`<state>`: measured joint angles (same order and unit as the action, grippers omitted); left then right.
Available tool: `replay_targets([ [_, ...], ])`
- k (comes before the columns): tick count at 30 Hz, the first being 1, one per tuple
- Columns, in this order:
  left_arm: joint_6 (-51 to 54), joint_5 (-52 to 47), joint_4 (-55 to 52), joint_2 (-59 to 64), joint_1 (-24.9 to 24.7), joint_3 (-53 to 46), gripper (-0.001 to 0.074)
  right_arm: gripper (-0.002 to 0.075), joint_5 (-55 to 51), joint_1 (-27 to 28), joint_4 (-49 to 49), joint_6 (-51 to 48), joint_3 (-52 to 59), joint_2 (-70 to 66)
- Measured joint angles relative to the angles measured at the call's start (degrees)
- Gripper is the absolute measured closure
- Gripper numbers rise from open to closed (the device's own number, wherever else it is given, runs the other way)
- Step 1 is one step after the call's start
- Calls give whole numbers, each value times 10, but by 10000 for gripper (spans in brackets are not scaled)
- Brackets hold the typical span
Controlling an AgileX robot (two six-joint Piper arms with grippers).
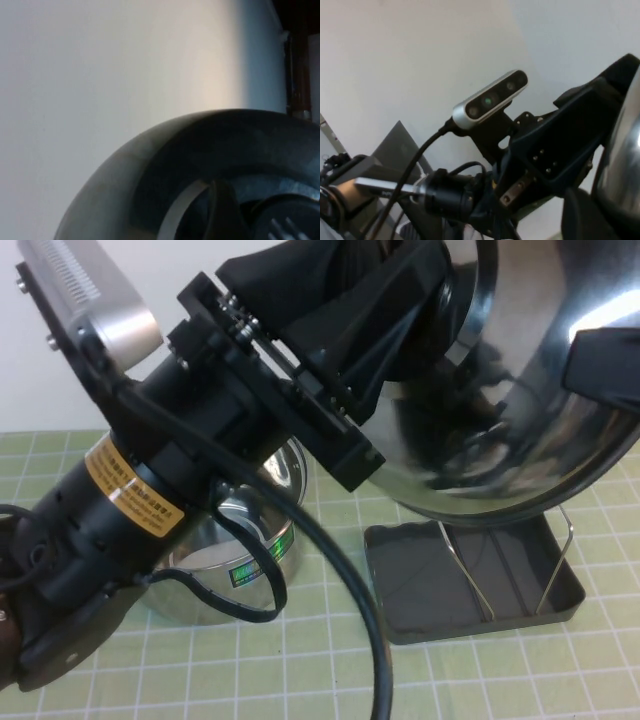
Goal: Put pot lid on rack
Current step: Hand over the pot lid, then place the pot lid on the pot rack
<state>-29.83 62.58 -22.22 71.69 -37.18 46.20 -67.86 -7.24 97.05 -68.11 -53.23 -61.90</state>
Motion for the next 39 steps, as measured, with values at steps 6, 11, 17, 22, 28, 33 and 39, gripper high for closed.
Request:
replay_targets([
  [6, -54, -59, -13, 0, -1, 1, 150, 689, 53, 0, -16, -15, 0, -1],
  [11, -51, -136, -13, -16, -2, 1, 84, 690, 99, 0, -18, -33, 1, -4],
  [17, 18, -310, -9, -74, -2, 1, 136, 691, 178, 0, -18, -79, 1, -6],
  [22, 39, -442, -22, -131, -2, 1, 481, 691, 202, 0, -40, -107, 1, -33],
  [28, 29, -574, -28, -177, -3, 1, 711, 692, 191, 0, -117, -113, 1, -120],
  [33, 13, -634, -28, -183, -3, 1, 731, 692, 172, 0, -192, -115, 1, -174],
  [39, 9, -657, -28, -183, -3, 1, 734, 692, 169, 0, -222, -135, 1, -210],
])
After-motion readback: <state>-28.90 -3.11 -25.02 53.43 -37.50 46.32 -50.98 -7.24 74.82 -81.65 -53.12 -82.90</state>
